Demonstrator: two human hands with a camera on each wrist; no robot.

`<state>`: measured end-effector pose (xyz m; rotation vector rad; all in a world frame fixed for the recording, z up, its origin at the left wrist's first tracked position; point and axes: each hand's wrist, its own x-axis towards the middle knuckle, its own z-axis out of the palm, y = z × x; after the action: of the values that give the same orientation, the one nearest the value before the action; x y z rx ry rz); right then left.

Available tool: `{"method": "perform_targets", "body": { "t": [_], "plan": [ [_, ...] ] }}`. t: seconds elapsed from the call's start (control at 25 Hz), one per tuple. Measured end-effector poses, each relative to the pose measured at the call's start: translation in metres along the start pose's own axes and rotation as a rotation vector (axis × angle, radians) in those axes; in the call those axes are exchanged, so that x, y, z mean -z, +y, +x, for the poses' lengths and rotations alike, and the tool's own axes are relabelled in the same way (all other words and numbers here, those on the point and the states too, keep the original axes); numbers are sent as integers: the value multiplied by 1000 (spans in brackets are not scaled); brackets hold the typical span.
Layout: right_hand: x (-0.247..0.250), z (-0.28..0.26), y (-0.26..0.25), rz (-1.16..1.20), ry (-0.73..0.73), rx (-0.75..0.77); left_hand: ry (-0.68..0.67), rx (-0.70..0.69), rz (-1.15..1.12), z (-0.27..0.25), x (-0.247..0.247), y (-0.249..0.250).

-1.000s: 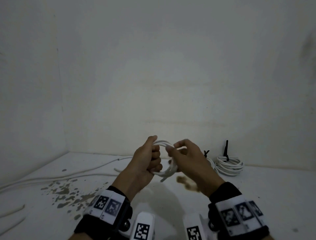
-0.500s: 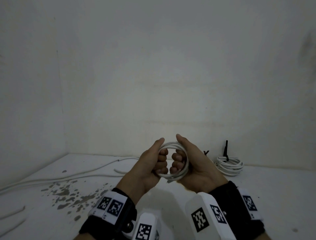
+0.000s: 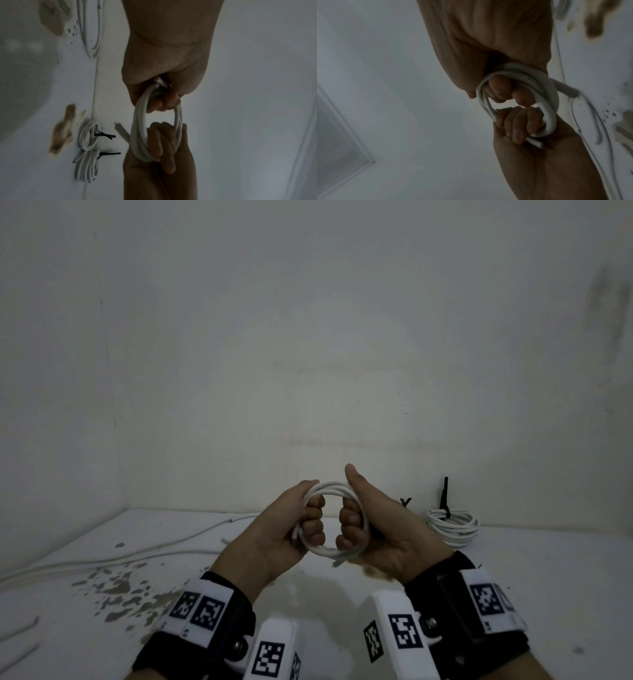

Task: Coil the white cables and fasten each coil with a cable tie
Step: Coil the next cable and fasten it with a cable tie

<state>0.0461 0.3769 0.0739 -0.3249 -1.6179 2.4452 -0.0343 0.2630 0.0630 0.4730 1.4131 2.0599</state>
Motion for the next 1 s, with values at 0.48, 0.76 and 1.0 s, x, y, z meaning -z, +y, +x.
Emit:
{"method": "perform_targets", "body": {
  "t": [0.48, 0.76, 1.0],
  "plan": [
    [11, 2, 4, -334, 99, 38, 2, 136, 230, -10, -12, -12],
    [11, -1, 2, -102, 31, 1, 164, 55, 116, -4, -15, -21],
    [55, -26, -12, -712, 81, 80, 146, 30, 189, -9, -15, -37]
  ]
}}
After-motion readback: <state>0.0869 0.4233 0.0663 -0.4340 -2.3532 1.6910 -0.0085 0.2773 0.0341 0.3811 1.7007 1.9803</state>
